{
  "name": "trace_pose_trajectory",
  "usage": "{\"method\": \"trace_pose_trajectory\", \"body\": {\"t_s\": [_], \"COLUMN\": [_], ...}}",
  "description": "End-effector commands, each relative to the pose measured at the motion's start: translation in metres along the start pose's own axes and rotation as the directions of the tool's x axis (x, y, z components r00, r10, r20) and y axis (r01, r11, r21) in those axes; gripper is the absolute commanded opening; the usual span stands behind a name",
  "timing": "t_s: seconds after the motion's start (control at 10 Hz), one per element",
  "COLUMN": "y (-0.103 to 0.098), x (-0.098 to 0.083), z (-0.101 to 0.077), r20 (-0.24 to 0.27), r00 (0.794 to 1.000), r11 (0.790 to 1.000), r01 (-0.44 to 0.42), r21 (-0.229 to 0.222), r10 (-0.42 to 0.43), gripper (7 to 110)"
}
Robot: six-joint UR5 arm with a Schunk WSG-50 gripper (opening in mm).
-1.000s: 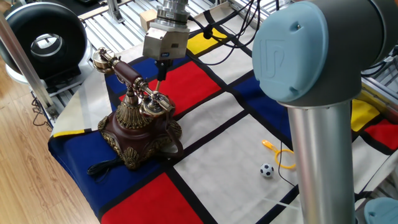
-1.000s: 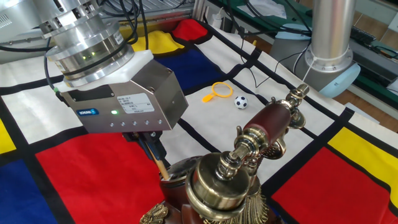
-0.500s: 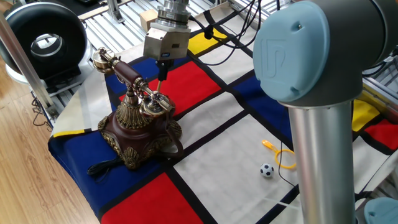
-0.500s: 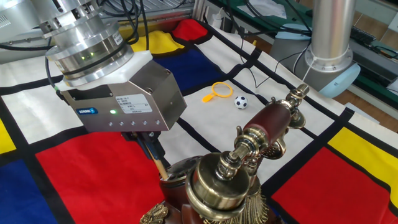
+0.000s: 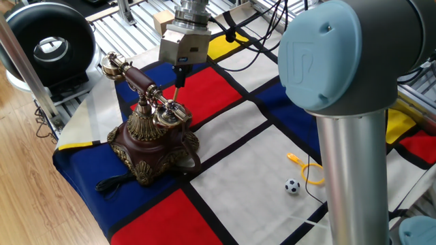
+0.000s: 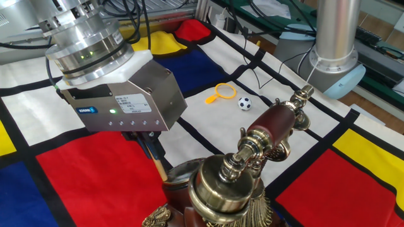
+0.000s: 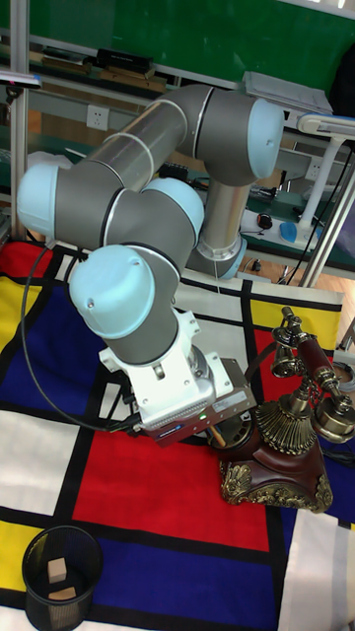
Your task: Dial a number on an old rotary phone
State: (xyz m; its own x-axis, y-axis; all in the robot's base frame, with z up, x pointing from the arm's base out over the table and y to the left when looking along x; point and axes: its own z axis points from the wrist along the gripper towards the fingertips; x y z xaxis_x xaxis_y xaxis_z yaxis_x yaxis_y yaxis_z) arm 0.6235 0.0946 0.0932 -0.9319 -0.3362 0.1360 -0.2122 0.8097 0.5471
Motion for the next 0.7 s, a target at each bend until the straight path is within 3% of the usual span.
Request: {"method": "trace_pose_trajectory", "body": {"t_s": [0.0, 0.4, 0.6], "y": [0.002, 0.031, 0.050], "x": [-0.001, 0.021, 0.035], "z": [-0.002, -0.007, -0.011], "r20": [0.006, -0.039, -0.071], "r00": [1.000, 0.998, 0.997], "r11": [1.000, 0.997, 0.993], "r01": [-0.004, -0.048, -0.049], "r21": [-0.011, -0.061, -0.111], "r10": [0.004, 0.046, 0.042], "gripper": [7, 7, 7]}}
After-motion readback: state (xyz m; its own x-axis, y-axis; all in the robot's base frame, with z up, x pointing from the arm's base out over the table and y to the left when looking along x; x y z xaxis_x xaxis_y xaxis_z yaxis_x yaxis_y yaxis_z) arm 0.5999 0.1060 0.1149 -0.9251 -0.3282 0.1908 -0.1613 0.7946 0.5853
